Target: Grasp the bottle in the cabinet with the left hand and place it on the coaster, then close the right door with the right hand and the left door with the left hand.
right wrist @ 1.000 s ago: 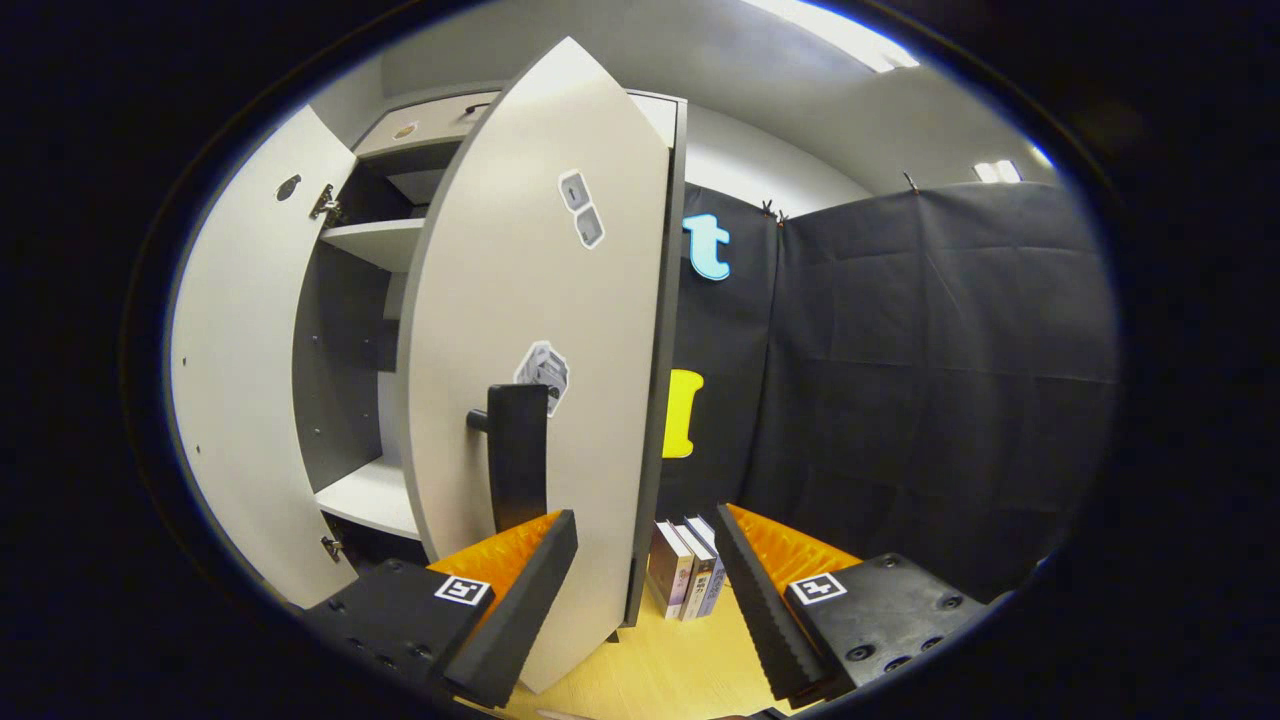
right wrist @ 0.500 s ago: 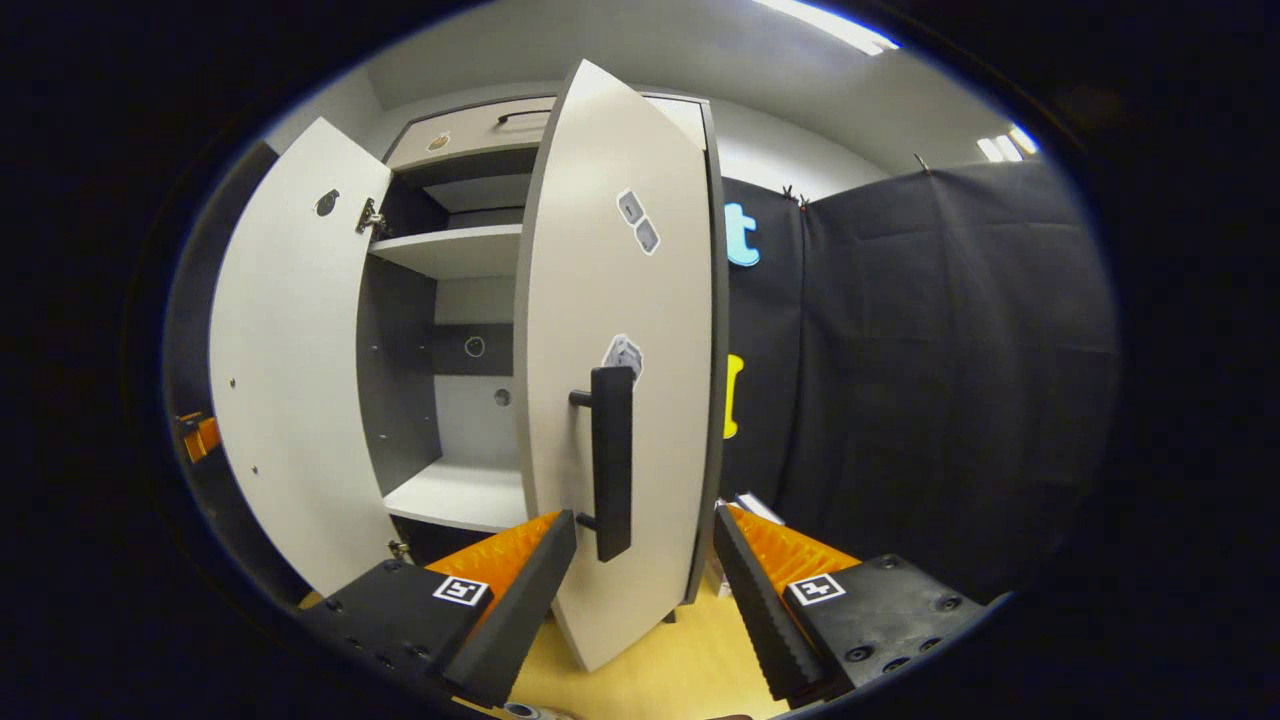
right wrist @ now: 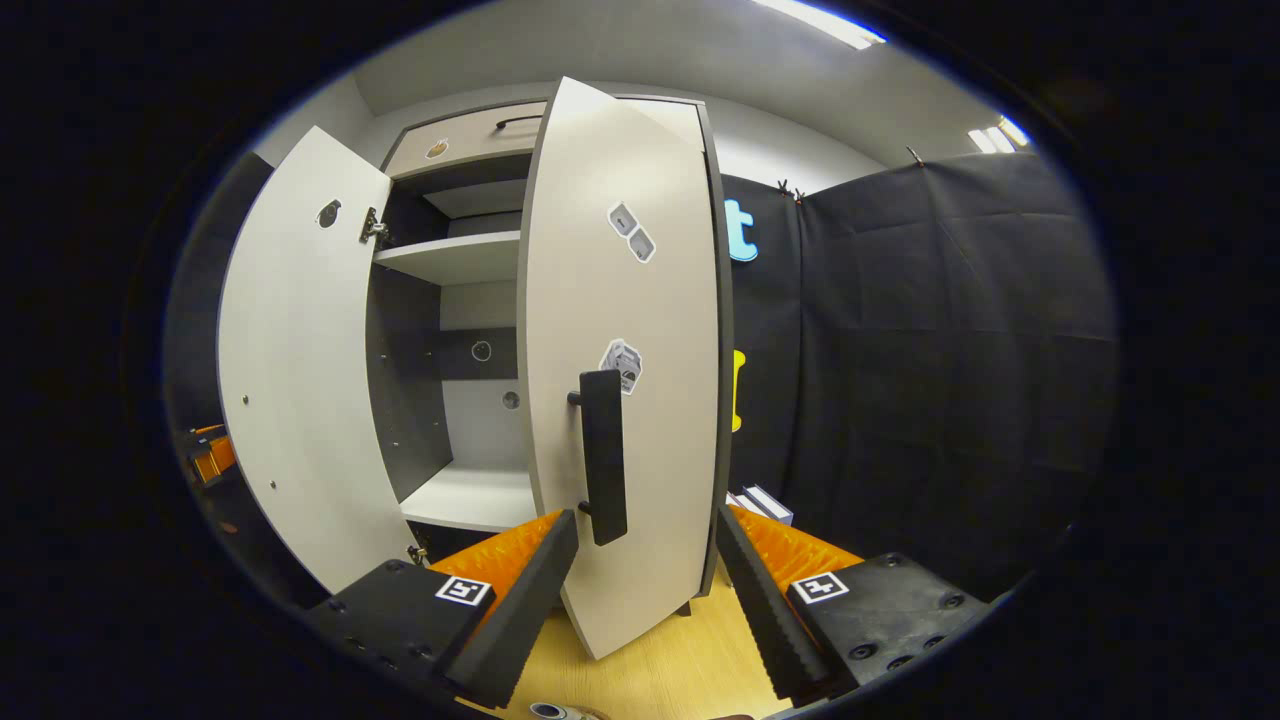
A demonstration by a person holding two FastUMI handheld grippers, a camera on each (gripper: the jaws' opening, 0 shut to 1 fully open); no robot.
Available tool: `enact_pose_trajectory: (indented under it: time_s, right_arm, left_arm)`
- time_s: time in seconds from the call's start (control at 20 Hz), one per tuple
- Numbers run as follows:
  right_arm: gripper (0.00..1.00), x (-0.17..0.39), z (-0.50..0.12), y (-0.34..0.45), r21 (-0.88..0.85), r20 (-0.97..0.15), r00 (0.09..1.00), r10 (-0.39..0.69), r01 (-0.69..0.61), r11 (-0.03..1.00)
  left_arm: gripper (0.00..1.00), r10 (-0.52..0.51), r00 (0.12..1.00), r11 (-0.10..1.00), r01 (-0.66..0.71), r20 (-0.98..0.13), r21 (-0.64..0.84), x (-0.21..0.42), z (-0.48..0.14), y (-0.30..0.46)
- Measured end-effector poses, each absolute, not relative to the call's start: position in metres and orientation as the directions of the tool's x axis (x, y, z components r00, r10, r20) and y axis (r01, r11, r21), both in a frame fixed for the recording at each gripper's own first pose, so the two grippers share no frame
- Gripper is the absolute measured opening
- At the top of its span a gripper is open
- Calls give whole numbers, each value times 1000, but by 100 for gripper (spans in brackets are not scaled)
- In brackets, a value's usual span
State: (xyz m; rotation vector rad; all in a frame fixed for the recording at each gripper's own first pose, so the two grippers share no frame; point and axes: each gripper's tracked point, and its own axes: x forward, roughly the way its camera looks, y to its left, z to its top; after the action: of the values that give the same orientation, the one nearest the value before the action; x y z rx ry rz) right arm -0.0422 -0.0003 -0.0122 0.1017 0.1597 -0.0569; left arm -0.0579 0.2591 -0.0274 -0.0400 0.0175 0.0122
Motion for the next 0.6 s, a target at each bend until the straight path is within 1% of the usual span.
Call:
enact_pose_trajectory:
  time_s: [0.1, 0.2, 0.25, 0.3, 0.35, 0.4, 0.45, 0.5, 0.55, 0.6]
  right_arm:
    - [93, -41, -10, 6, 84, -153, 987, -39, 53, 995]
    - [93, -38, -11, 10, 72, -156, 987, -30, 41, 997]
    - [93, -37, -11, 13, 67, -157, 987, -23, 34, 997]
    - [93, -36, -10, 14, 67, -155, 988, -17, 28, 997]
    - [92, -34, -10, 16, 66, -152, 988, -12, 22, 998]
    - [92, -32, -9, 17, 63, -151, 989, -7, 17, 998]
    - [93, -30, -10, 18, 60, -151, 989, -4, 13, 998]
    - [93, -28, -9, 19, 58, -150, 989, 2, 7, 998]
    - [93, -27, -10, 19, 59, -151, 989, 8, 1, 998]
    - [93, -25, -9, 21, 63, -150, 989, 17, -8, 998]
  left_arm:
    - [82, 16, 1000, 1000, -16, 6, -24, -58, -22, 261]
    - [79, 8, 1000, 1000, -7, 27, -14, -58, -18, 257]
    - [70, 3, 999, 1000, -2, 33, -8, -60, -17, 257]
    - [70, -1, 1000, 1000, 1, 28, -6, -60, -18, 256]
    - [72, -3, 1000, 1000, 4, 30, -14, -60, -17, 255]
    - [69, -3, 1000, 1000, 3, 27, -18, -60, -16, 254]
    - [71, 0, 1000, 1000, 1, 26, -20, -63, -16, 253]
    - [71, 3, 1000, 1000, -3, 27, -20, -64, -16, 252]
    - [66, 7, 1000, 1000, -7, 27, -15, -64, -17, 250]
    - [75, 6, 1000, 1000, -6, 29, -10, -65, -15, 246]
